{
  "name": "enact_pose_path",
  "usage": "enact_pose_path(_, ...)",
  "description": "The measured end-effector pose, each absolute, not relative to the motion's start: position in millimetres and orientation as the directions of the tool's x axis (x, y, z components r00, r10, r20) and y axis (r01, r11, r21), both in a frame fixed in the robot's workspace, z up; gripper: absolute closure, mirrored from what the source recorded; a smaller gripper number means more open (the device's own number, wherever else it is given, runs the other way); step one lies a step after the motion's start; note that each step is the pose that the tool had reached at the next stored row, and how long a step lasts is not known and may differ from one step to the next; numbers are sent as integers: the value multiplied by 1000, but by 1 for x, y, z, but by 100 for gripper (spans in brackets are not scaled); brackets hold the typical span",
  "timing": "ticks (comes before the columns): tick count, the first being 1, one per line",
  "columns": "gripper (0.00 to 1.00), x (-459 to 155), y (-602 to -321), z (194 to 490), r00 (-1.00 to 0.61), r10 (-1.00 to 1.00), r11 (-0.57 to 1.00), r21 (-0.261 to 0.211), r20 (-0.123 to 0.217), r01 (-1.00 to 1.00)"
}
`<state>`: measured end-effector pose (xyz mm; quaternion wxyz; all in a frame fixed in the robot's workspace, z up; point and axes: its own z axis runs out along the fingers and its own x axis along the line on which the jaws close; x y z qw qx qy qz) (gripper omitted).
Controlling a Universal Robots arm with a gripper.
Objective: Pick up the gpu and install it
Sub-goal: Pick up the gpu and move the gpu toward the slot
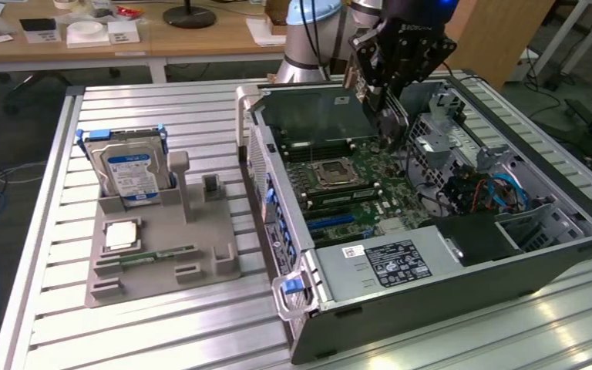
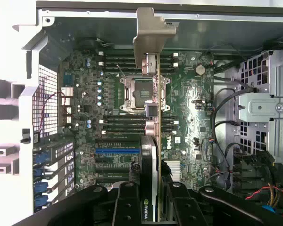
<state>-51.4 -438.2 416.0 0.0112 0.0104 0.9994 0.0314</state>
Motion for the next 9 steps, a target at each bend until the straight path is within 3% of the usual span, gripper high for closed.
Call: enact_pose_path(9,73,-51,-438,416,-1000,21,998,63,-22,20)
